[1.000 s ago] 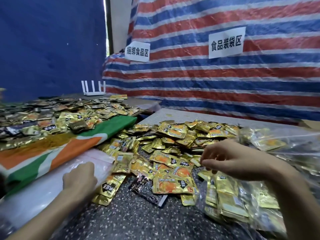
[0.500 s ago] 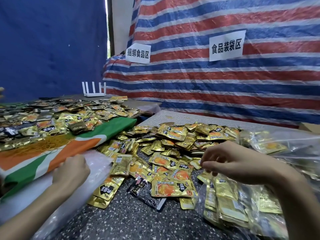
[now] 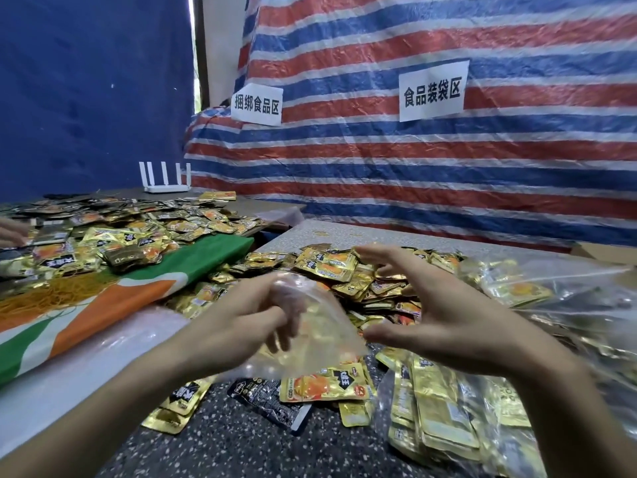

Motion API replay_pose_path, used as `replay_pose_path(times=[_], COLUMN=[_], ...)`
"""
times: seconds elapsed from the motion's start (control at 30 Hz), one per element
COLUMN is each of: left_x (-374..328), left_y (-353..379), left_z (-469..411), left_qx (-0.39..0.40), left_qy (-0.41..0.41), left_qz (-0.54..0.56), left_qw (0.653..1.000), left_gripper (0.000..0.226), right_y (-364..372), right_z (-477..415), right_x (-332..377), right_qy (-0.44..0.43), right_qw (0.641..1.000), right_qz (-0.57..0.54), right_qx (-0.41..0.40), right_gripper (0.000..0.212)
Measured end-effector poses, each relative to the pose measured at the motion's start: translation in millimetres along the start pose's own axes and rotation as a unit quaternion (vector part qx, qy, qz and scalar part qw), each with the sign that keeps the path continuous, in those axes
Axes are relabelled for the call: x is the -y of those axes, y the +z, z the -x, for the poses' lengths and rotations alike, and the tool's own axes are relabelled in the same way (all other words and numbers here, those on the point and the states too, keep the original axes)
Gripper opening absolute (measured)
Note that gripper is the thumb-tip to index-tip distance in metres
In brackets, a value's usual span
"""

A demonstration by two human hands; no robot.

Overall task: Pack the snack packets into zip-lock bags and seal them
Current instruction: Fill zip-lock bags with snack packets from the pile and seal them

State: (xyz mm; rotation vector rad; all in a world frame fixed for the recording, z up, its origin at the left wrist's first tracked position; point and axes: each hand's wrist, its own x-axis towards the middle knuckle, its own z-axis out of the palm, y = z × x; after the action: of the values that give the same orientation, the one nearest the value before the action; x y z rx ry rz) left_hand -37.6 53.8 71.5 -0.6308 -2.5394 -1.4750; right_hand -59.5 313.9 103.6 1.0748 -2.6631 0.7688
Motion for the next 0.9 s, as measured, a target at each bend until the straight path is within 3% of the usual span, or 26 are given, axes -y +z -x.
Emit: replay_pose_path(times=[0.03, 0.1, 0.17, 0.2, 0.3, 0.53, 0.6, 0.67, 0.73, 0.8, 0.83, 0.9], left_x=[-6, -16, -24, -27, -37, -28, -25, -26, -26, -34, -38, -46], left_y=[8, 22, 32, 36, 46, 58, 64, 68, 71, 72, 72, 70], left_z=[-4, -12, -25, -33, -58, -95, -102, -105, -103, -96, -93, -88], left_qx=[0.021, 0.052, 0.079, 0.089, 0.124, 0.173, 0.140, 0.081, -0.056, -0.177, -0.175, -0.030], left_qy=[0.009, 0.023, 0.039, 0.052, 0.084, 0.116, 0.103, 0.089, 0.078, 0.106, 0.109, 0.091], left_qz=[0.037, 0.097, 0.126, 0.133, 0.162, 0.258, 0.228, 0.127, 0.013, -0.007, 0.006, 0.033], left_qw=[0.999, 0.994, 0.988, 0.986, 0.976, 0.943, 0.958, 0.985, 0.995, 0.978, 0.979, 0.995], left_gripper=[0.024, 0.019, 0.031, 0.034, 0.038, 0.005, 0.008, 0.015, 0.029, 0.028, 0.034, 0.042], right_y=[-1, -5, -15, -20, -39, -58, -59, -59, -58, -57, -56, -54], right_z=[0, 1, 5, 7, 17, 31, 31, 30, 27, 25, 24, 21], right_x=[1, 0, -3, -5, -10, -14, -13, -12, -12, -12, -12, -11], right_qy=[0.003, 0.006, 0.005, 0.008, 0.040, 0.133, 0.156, 0.177, 0.192, 0.208, 0.214, 0.220], right_qw=[1.000, 0.999, 0.997, 0.995, 0.985, 0.956, 0.950, 0.940, 0.932, 0.927, 0.926, 0.920], right_qz=[-0.003, -0.013, -0.057, -0.085, -0.163, -0.260, -0.271, -0.291, -0.304, -0.311, -0.312, -0.321], right_qx=[0.011, 0.041, 0.054, 0.050, 0.033, 0.006, 0.016, 0.029, 0.029, 0.008, -0.007, -0.040], right_gripper=[0.076, 0.045, 0.011, 0.006, 0.005, 0.023, 0.021, 0.014, 0.011, 0.020, 0.025, 0.029])
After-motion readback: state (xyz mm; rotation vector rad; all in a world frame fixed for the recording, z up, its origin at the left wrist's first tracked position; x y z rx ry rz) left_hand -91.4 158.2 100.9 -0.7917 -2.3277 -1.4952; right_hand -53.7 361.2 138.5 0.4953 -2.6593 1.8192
